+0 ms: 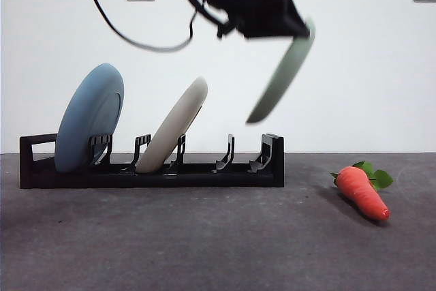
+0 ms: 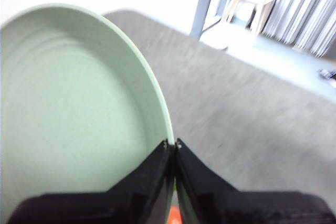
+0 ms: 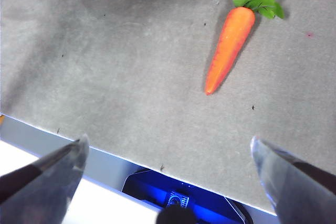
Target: Take the green plate from the plate rack,put the plate on the table,take the carrot from the table,put the carrot in the plate
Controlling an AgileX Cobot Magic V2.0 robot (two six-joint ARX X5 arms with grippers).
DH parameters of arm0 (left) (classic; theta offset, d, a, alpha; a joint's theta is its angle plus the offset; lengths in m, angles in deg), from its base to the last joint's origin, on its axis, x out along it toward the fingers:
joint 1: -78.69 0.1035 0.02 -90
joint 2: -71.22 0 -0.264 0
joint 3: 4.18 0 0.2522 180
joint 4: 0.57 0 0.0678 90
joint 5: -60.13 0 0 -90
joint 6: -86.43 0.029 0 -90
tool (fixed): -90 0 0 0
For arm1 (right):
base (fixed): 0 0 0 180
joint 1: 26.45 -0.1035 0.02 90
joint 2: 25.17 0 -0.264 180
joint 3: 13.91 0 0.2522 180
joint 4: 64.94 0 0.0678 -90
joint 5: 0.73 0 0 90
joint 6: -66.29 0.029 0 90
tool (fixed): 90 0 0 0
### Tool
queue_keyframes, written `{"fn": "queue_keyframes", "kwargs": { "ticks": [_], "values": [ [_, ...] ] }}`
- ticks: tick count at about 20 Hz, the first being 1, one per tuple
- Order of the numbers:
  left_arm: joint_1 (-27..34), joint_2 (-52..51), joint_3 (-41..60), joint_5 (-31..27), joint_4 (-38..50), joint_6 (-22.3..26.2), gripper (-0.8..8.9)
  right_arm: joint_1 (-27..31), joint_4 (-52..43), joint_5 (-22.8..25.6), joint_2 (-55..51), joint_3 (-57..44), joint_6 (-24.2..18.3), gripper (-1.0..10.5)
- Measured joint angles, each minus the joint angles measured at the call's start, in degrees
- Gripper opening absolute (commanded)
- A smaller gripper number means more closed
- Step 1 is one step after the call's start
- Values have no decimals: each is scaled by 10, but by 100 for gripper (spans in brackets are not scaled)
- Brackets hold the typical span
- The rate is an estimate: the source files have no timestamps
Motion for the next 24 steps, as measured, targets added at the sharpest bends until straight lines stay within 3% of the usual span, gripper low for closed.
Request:
{"fn": "queue_keyframes", "kwargs": {
  "ticks": [3,6,12,14,17,24],
  "values": [
    [-2,-53,0,29,-64,-6,-6,0,0,0,0,0,0,658],
    [-26,-132,0,16,-207,24,-6,0,0,0,0,0,0,657],
    [-153,-272,0,-280,-535,152,-5,0,-1,0,0,0,0,657],
    [-182,-268,4,-330,-595,162,-5,0,-2,0,0,0,0,657],
    [-220,-268,67,-356,-562,165,-5,0,-2,0,0,0,0,658],
    [-242,-252,316,-395,-344,162,-6,0,-2,0,0,0,5,657]
  ]
}}
